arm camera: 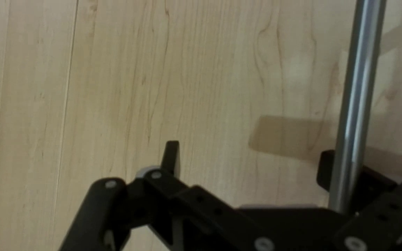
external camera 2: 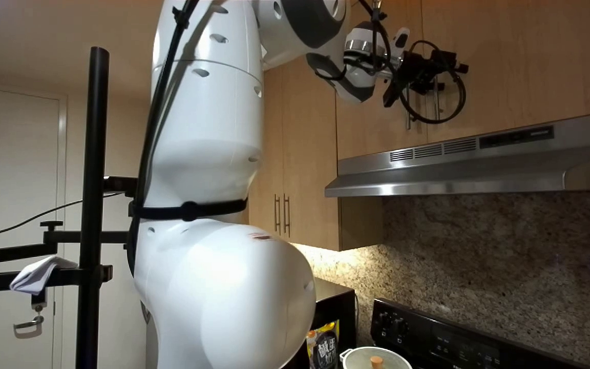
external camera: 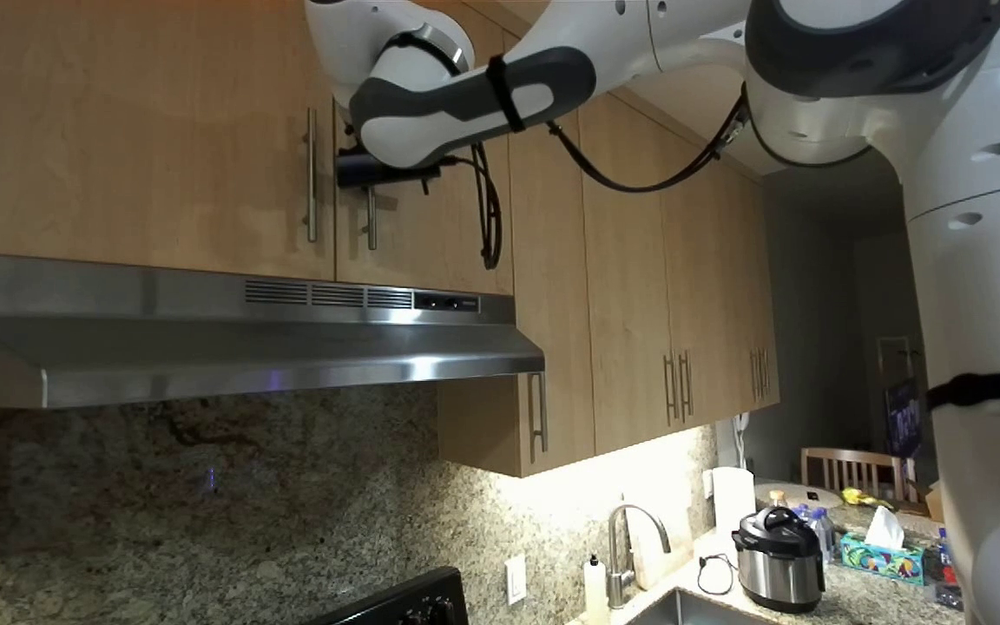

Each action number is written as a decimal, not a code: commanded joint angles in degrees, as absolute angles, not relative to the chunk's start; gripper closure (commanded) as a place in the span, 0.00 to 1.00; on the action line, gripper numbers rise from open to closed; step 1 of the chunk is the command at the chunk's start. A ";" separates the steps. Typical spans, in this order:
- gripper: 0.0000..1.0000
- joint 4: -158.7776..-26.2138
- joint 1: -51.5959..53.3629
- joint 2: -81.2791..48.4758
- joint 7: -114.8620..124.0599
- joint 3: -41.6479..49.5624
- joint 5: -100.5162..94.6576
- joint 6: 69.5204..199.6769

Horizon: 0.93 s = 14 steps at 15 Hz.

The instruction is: Open the right door of the cabinet

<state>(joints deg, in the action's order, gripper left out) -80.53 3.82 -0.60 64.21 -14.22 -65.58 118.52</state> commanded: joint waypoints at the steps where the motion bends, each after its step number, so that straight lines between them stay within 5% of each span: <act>1: 0.00 -85.78 1.99 5.39 63.58 -11.97 -61.47 122.36; 14: 0.00 -92.74 3.21 12.81 59.77 -7.32 -52.76 127.45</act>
